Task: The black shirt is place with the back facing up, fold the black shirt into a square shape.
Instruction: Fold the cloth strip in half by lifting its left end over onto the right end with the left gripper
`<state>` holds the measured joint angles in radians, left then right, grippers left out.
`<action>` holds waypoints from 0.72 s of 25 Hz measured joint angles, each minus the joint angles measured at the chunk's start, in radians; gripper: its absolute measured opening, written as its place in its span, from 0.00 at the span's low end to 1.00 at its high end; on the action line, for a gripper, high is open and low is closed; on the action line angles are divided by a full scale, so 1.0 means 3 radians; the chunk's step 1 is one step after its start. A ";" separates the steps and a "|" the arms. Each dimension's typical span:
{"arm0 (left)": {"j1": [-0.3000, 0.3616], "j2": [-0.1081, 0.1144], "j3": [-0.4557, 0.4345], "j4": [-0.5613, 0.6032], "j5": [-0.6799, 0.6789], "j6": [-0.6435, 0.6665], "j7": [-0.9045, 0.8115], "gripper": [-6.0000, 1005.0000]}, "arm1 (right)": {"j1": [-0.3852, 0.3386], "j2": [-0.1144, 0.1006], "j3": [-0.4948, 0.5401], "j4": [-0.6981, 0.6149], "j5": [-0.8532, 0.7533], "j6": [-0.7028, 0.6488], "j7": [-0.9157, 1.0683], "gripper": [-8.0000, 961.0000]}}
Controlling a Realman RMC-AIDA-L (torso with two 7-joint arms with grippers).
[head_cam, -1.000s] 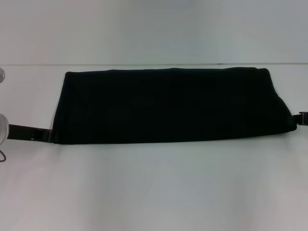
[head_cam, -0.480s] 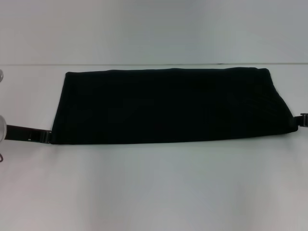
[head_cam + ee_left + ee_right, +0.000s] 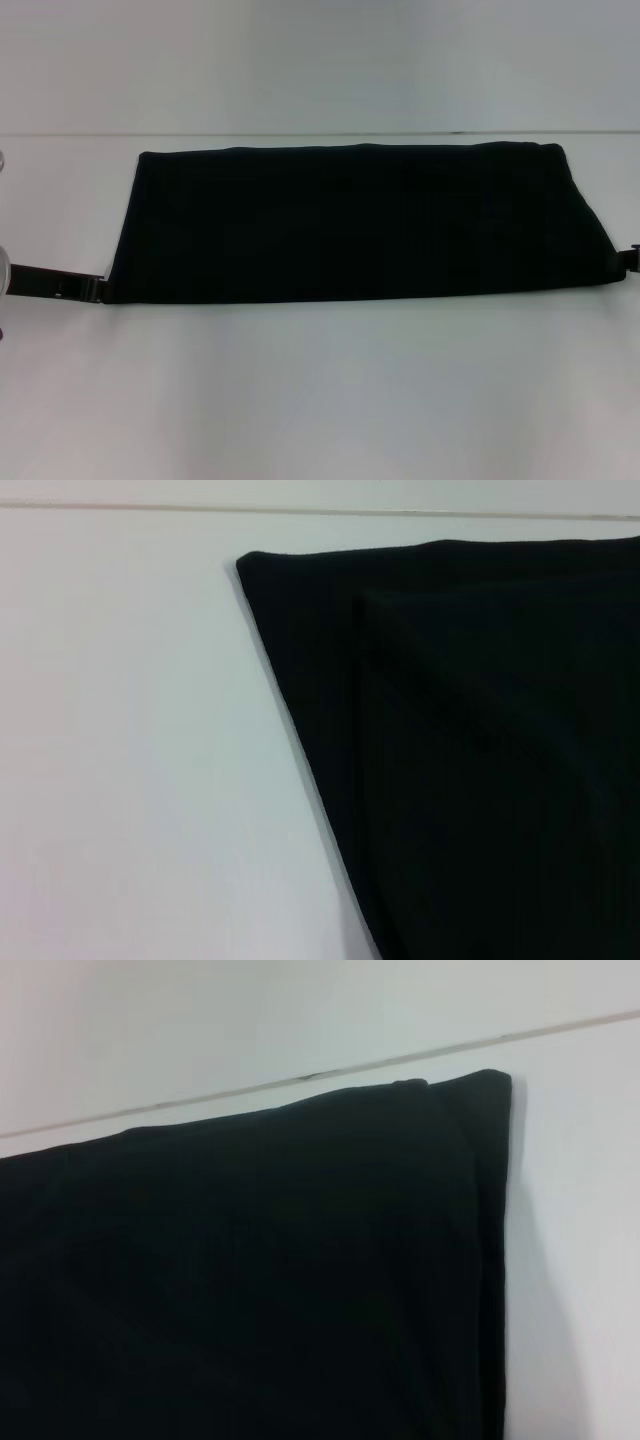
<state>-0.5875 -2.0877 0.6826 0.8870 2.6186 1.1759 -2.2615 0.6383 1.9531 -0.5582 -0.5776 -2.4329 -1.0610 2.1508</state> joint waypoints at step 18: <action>0.0000 0.0005 -0.0001 0.0004 0.0000 0.0012 0.0012 0.00 | -0.0100 0.0013 0.0308 -0.0014 0.0224 -0.0160 -0.0257 0.09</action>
<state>-0.5876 -2.0861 0.6822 0.8882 2.6185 1.1796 -2.2578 0.6084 1.9570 -0.4657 -0.5818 -2.3657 -1.1091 2.0737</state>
